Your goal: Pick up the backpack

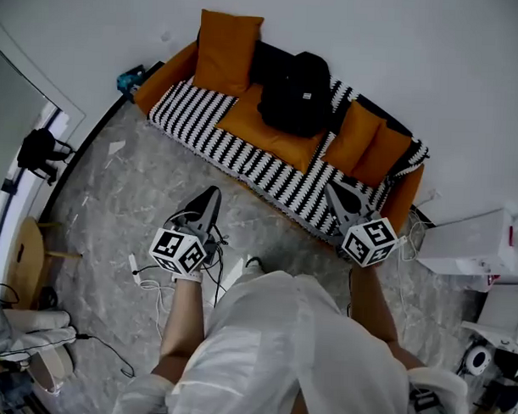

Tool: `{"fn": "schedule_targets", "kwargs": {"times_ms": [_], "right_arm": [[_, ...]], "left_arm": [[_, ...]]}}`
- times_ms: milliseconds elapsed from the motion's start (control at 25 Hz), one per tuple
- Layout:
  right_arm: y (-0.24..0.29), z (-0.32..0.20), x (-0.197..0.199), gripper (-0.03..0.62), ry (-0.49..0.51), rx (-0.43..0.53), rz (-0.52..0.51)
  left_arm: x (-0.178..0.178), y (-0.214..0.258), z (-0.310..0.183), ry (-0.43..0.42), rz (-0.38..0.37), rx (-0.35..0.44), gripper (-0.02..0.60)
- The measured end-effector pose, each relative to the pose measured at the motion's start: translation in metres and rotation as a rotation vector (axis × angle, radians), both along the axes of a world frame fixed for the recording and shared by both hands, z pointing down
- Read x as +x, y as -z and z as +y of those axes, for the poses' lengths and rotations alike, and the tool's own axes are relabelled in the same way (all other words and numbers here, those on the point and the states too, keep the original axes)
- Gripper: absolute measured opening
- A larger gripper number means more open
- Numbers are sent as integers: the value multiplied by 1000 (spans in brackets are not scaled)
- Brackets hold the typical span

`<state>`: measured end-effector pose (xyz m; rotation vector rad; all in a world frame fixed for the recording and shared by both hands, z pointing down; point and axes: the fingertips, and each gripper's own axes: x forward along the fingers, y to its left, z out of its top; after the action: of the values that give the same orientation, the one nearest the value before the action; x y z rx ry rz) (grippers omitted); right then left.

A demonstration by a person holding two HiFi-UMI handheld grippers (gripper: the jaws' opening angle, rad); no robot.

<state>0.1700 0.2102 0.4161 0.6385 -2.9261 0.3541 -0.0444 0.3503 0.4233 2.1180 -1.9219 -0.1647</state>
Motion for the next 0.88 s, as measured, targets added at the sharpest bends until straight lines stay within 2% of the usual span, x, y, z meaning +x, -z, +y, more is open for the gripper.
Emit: {"fn": "schedule_targets", "kwargs": {"times_ms": [240, 440, 680, 880], "right_arm": [[-5, 9, -41, 18, 3, 3, 18], [-21, -8, -45, 18, -20, -23, 52], [-38, -70, -59, 18, -28, -41, 55], [-43, -142, -84, 18, -21, -44, 49]], "left_arm": [[-48, -8, 8, 7, 24, 4, 37], [-56, -22, -8, -12, 47, -12, 37], [-62, -32, -67, -47, 51, -37, 37], [-71, -36, -142, -93, 89, -52, 38]]}}
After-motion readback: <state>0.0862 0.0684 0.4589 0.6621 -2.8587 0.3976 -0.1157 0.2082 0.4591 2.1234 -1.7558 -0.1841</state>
